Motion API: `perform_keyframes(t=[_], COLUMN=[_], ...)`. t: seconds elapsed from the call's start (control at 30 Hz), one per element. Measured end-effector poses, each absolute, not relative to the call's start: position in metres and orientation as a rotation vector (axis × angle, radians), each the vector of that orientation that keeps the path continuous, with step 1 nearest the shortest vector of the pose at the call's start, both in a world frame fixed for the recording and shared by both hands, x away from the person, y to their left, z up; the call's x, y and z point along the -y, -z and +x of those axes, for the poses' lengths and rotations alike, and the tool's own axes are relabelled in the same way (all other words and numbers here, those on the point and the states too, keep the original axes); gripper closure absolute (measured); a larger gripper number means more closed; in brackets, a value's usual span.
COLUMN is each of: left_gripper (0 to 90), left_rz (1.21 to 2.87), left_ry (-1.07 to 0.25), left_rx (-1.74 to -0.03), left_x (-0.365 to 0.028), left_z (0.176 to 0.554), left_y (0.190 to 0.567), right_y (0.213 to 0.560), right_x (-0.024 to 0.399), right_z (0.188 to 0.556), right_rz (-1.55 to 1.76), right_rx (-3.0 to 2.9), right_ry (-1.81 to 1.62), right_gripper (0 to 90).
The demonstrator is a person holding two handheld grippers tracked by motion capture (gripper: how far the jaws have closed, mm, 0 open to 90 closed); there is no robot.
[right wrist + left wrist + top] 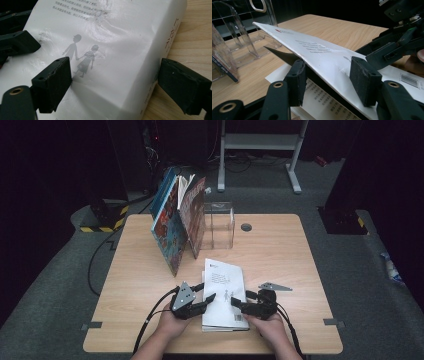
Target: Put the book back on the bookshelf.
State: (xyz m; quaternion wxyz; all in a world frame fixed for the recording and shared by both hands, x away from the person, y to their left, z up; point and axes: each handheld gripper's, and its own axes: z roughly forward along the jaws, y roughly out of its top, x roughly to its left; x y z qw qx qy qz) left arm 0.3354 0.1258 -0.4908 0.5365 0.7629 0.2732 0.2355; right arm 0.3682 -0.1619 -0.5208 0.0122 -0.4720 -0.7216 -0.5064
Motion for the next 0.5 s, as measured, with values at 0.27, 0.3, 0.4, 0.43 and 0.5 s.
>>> perform_keyframes(t=[0.27, 0.3, 0.4, 0.43, 0.5], left_gripper=[48.8, 48.8, 48.8, 48.7, 48.7], left_rz=[1.814, 1.813, 1.814, 1.812, 1.813], left_ry=[-0.586, -0.587, -0.601, -0.605, -0.620], left_rx=[-0.629, -0.627, -0.613, -0.609, -0.594], left_x=[-0.125, -0.125, -0.125, -0.125, -0.125], left_z=[0.333, 0.332, 0.331, 0.330, 0.329], left_y=[0.489, 0.489, 0.488, 0.488, 0.488], right_y=[0.524, 0.524, 0.523, 0.524, 0.524], right_x=[0.163, 0.163, 0.163, 0.164, 0.164], right_z=[0.376, 0.376, 0.378, 0.379, 0.380], right_rz=[-1.459, -1.462, -1.463, -1.461, -1.464], right_rx=[2.178, 2.172, 2.156, 2.144, 2.119], right_ry=[1.539, 1.533, 1.523, 1.526, 1.527], right_gripper=[7.4, 7.4, 7.3, 7.3, 7.3])
